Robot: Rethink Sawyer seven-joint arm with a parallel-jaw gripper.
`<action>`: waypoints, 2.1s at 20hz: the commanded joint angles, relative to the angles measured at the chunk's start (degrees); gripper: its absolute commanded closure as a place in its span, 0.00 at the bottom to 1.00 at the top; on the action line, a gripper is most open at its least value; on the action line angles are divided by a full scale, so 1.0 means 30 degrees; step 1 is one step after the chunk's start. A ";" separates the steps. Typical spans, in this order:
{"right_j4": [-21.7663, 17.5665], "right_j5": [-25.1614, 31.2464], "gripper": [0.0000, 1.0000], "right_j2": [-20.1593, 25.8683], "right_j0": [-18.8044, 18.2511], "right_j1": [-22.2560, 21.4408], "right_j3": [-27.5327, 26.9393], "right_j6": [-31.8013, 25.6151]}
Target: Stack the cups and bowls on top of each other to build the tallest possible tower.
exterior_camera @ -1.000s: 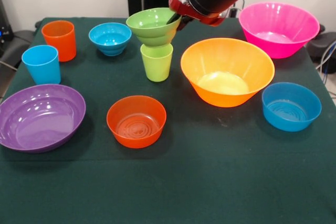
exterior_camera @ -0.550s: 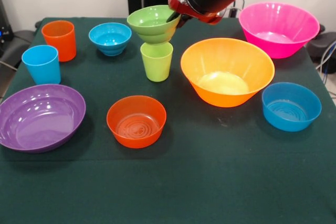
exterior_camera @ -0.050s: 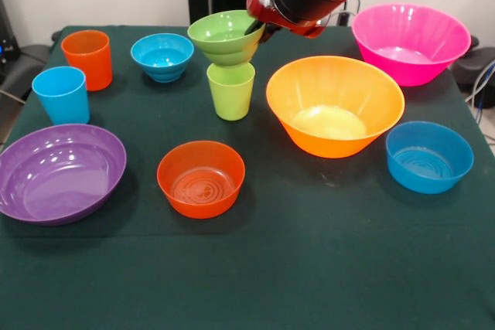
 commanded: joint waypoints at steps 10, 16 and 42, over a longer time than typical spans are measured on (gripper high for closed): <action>0.0110 -0.2242 1.00 0.1720 -0.0044 0.0645 0.1201 0.2326; 0.0334 -0.1915 1.00 0.1805 -0.0107 0.0661 0.1367 0.2345; 0.0329 -0.3639 1.00 0.1980 -0.0227 0.0634 0.1895 0.2353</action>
